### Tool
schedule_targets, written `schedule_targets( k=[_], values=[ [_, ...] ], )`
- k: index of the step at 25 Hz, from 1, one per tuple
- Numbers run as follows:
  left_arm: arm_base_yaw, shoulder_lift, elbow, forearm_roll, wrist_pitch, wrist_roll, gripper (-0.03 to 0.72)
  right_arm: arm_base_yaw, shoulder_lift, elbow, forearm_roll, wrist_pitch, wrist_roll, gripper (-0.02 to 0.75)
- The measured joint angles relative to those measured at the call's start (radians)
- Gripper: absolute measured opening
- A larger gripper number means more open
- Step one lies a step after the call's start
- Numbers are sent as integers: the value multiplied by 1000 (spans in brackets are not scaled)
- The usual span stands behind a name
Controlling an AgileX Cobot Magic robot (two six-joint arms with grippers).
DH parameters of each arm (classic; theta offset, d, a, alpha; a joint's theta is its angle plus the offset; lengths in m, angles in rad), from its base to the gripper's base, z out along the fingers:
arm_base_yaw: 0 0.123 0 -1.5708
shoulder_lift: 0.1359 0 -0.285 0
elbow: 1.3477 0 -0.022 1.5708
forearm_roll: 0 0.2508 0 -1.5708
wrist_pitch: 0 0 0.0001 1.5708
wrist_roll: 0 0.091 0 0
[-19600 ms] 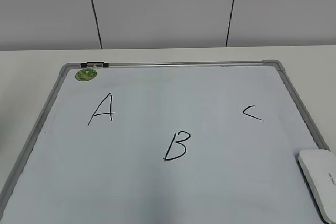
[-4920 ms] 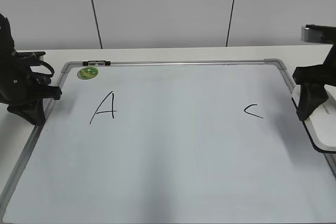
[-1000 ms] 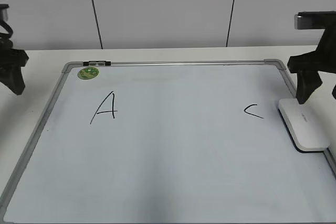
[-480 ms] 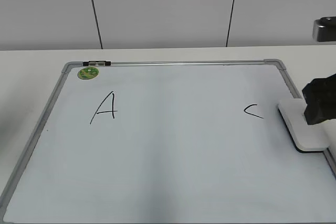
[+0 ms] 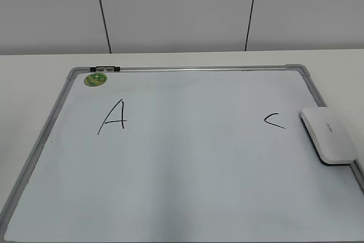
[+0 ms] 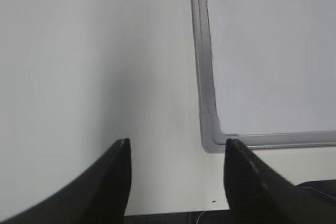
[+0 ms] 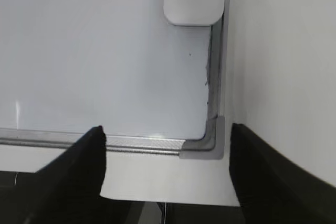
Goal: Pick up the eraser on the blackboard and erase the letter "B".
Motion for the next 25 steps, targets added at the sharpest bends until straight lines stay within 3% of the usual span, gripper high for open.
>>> schedule_targets(
  k=[14, 25],
  values=[
    [0, -398, 5, 122, 250, -47, 391, 0, -510, 183, -2, 234, -45, 539],
    [0, -521, 53, 125, 231, -49, 359, 0, -588, 212, -66, 219, -73, 538]
  ],
)
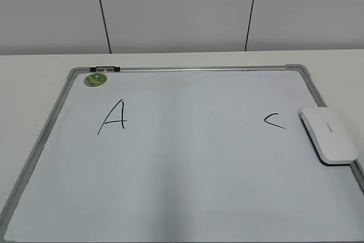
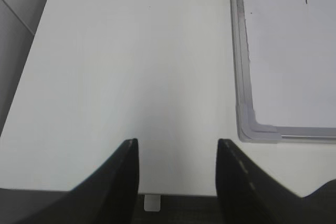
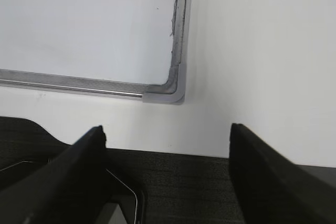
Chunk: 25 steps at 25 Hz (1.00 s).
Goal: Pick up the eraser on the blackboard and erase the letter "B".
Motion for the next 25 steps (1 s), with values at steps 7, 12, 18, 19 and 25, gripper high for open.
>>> schedule_targets(
  k=[7, 12, 18, 19, 25],
  values=[
    [0, 0, 32, -53, -83, 0, 350, 0, 0, 19, -2, -32, -2, 538],
    [0, 0, 37, -70, -99, 0, 335, 0, 0, 19, -2, -36, -2, 538],
    [0, 0, 37, -70, -99, 0, 326, 0, 0, 19, -2, -36, -2, 536],
    [0, 0, 37, -70, -99, 0, 323, 0, 0, 19, -2, -36, -2, 536],
    [0, 0, 37, -73, -101, 0, 307, 0, -5, 19, -2, -36, -2, 536]
  ],
)
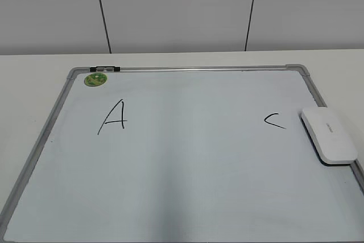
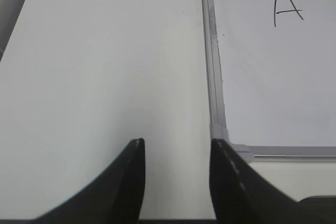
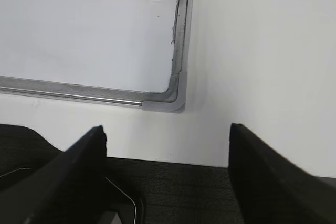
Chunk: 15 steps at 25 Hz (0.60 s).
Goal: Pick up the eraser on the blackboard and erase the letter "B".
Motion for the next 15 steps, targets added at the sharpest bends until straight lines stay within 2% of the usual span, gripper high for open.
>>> schedule_targets(
  k=[8, 15],
  values=[
    [0, -55, 0, 0, 0, 0, 300, -11, -101, 1, 0, 0, 0, 536],
    [41, -124, 0, -2, 0, 0, 295, -117, -266, 1, -2, 2, -2, 536]
  ],
)
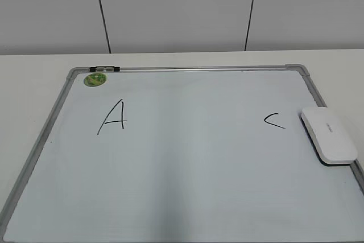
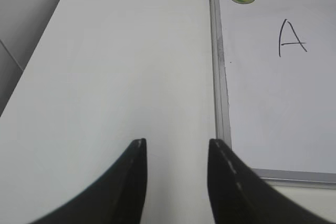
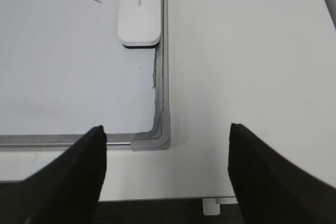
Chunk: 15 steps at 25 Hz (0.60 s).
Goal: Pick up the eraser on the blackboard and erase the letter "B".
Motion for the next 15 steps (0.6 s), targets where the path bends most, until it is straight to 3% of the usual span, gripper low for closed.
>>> schedule_targets(
  k=[15],
  values=[
    [4, -2, 0, 0, 0, 0, 279, -40, -123, 0, 0, 4, 0, 536]
  ],
)
